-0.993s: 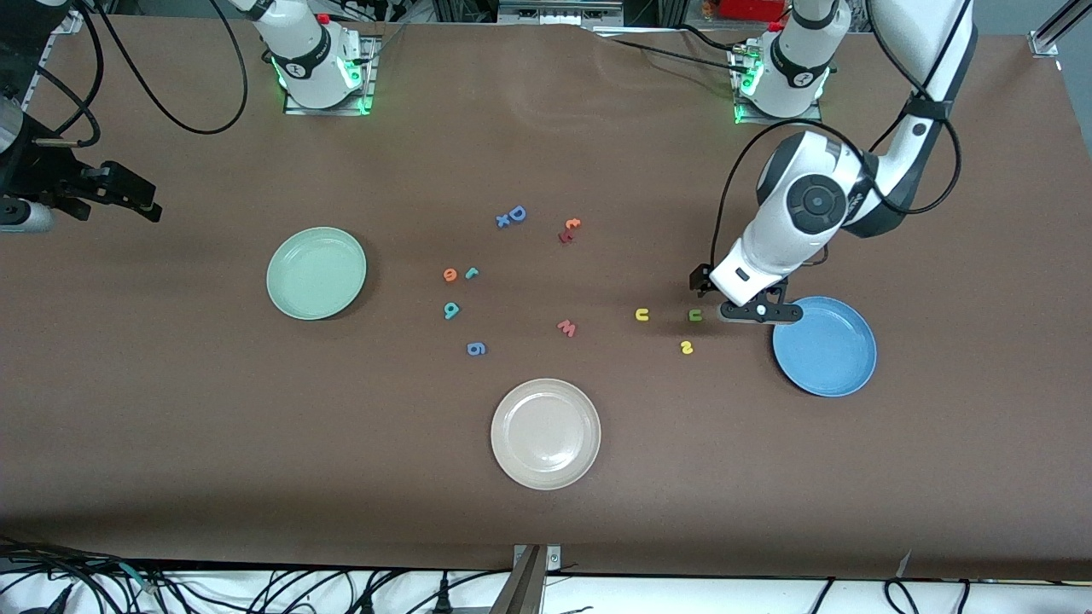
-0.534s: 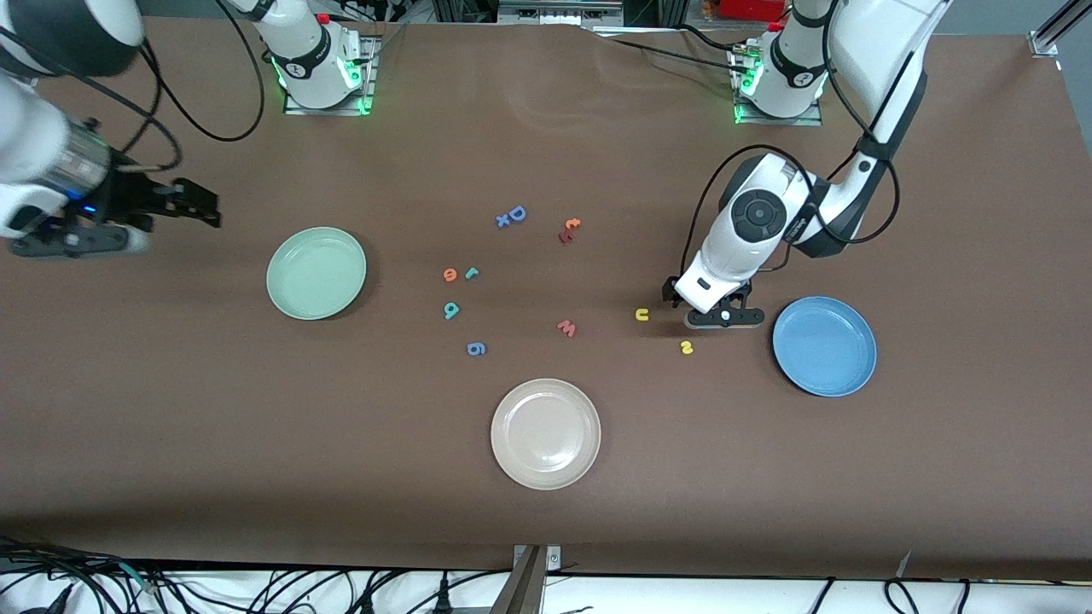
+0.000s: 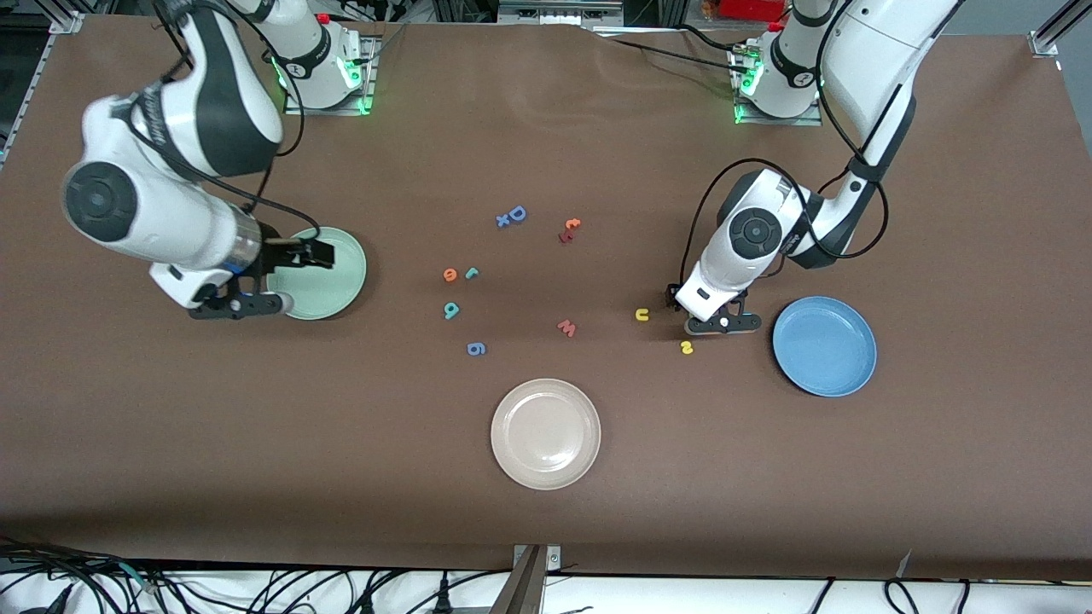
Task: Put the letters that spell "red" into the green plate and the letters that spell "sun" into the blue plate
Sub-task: 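Reach the left gripper to the green u while the right gripper reaches the b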
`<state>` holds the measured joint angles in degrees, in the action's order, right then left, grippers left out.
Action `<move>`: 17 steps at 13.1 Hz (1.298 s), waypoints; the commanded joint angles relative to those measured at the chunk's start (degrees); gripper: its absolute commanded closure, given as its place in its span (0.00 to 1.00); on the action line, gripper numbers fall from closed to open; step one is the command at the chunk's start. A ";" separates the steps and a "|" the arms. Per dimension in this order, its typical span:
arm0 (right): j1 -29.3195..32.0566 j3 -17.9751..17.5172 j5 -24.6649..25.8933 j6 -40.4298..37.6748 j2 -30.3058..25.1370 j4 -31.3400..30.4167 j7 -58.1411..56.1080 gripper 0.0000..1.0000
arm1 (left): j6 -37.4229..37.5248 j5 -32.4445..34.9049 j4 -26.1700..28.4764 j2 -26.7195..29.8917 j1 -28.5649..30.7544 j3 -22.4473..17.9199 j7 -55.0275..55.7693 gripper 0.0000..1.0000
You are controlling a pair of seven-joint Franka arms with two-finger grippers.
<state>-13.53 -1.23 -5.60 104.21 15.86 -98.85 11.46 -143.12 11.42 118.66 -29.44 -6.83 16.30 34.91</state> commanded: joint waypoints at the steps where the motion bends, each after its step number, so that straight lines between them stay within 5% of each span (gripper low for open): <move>1: -4.90 0.44 -0.55 4.76 3.11 -0.03 10.56 0.00 | -1.11 2.03 -0.62 -1.50 -0.28 -0.75 0.69 0.31; 7: -14.14 0.62 0.76 19.79 13.57 -0.03 35.18 0.02 | -1.28 1.94 -1.33 -1.68 -1.08 -1.98 0.78 0.34; 9: -15.90 0.70 4.70 22.17 16.12 -0.38 40.98 0.06 | -1.98 1.94 -1.33 -1.76 -1.16 -1.98 0.86 0.37; 17: -16.44 0.53 5.60 28.24 21.49 -0.82 62.34 0.20 | -2.87 1.94 -1.41 -1.85 -1.34 -2.33 0.95 0.41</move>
<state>-29.42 -0.88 -0.42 131.20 36.60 -99.40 69.18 -145.70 11.43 118.08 -30.86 -7.36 14.80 34.90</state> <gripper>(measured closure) 0.189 0.396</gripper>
